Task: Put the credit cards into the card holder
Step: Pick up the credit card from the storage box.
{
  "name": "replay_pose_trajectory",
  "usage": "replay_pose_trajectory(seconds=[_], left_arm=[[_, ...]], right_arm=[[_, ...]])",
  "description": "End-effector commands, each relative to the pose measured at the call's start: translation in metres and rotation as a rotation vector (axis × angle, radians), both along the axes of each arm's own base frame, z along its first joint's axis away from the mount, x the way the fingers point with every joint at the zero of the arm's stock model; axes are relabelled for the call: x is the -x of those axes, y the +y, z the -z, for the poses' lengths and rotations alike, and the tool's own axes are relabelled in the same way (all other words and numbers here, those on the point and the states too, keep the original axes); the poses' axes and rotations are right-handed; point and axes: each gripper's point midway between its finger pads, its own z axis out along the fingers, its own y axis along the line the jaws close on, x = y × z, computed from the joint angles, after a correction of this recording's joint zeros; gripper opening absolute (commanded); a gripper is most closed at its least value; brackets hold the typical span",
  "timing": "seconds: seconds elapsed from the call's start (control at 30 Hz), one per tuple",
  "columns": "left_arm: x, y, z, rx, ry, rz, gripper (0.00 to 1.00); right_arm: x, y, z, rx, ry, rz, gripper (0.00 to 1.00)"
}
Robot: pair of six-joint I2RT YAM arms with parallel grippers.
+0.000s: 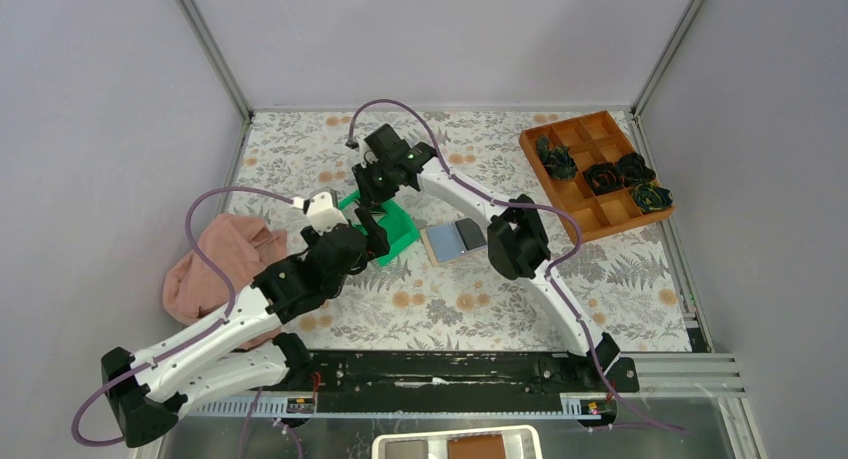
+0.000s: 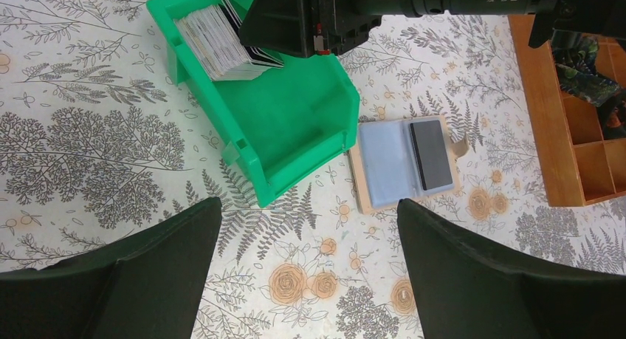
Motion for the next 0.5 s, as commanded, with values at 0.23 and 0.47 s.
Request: replay_pose_trajectory(seconds=[0.23, 0.47], left_arm=[[-0.01, -0.001, -0.008, 0.013, -0.039, -0.018, 0.97], [-0.012, -0.002, -0.009, 0.012, -0.04, -0.019, 0.97]], right_arm=[[-0.011, -0.005, -0.05, -0.076, -0.036, 0.011, 0.17], [-0.009, -0.003, -0.065, -0.105, -0.044, 0.009, 0.12]])
